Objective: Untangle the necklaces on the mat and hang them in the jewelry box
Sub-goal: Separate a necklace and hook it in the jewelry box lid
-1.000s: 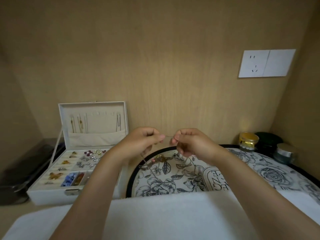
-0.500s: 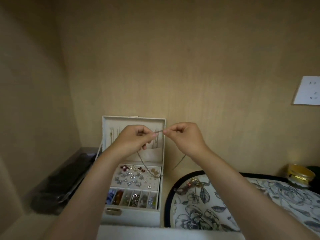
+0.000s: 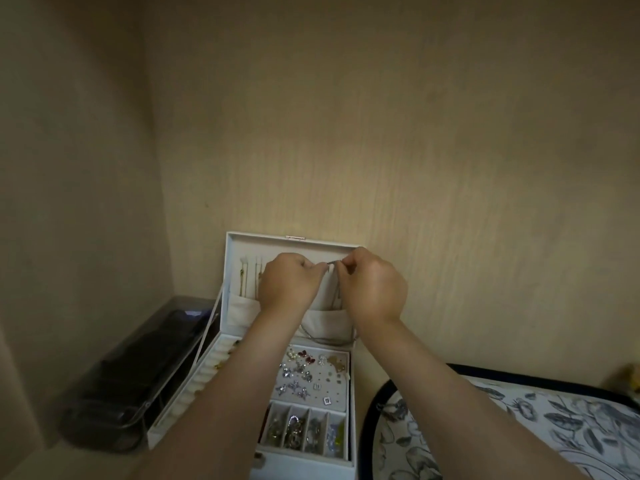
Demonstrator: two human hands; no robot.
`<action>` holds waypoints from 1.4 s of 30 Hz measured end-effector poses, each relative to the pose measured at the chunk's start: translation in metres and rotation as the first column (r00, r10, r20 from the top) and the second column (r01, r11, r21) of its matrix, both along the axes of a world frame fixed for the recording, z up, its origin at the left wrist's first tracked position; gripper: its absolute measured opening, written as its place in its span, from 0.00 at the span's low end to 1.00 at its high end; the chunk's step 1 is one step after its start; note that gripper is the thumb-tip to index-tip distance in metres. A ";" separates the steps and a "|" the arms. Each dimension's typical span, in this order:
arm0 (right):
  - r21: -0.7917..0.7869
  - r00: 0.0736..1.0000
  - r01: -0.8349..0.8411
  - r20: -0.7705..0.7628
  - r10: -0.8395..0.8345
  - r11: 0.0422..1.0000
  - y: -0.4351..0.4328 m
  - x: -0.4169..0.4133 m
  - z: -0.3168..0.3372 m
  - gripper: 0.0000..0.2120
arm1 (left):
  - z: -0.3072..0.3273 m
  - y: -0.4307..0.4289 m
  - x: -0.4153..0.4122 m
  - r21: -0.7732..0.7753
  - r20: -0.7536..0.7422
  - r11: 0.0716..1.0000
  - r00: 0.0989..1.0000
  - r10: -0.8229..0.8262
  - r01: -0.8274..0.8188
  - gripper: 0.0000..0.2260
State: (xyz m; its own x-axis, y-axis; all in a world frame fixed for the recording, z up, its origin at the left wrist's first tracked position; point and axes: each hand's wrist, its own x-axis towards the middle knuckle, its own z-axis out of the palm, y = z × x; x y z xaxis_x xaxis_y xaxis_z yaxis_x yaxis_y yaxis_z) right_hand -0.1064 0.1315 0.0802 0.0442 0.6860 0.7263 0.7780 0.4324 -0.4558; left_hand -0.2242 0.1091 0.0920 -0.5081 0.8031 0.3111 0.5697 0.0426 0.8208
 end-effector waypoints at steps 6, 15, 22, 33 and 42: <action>0.042 0.993 -0.006 0.119 0.001 0.999 0.001 0.000 -0.013 0.08 | -0.011 -0.005 -0.003 -0.003 0.066 0.999 0.997 -0.039 0.039 0.17; -0.354 0.949 -0.281 -0.243 0.202 0.892 -0.021 0.006 -0.019 0.09 | -0.017 -0.035 -0.006 0.077 0.376 0.933 0.856 -0.354 0.352 0.06; -0.479 0.731 -0.641 -0.620 0.285 0.600 -0.032 0.002 -0.024 0.11 | -0.019 -0.046 -0.011 0.023 0.256 0.870 0.838 -0.482 0.493 0.14; -0.529 0.851 -0.526 -0.343 0.399 0.666 -0.019 0.035 -0.010 0.13 | -0.037 -0.039 -0.007 -0.062 0.068 0.895 0.897 -0.437 0.441 0.11; -0.356 0.743 -0.633 -0.529 0.410 0.688 -0.026 0.041 0.001 0.12 | -0.040 -0.044 0.012 -0.100 0.204 0.821 0.820 -0.535 0.561 0.06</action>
State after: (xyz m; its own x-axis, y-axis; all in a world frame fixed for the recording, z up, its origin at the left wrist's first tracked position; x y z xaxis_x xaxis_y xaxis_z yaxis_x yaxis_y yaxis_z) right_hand -0.0658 0.1059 0.0807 -0.2425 0.9251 0.2922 0.2050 0.3433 -0.9166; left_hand -0.2124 0.0649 0.0518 -0.0010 0.9929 0.1189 0.3977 -0.1087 0.9111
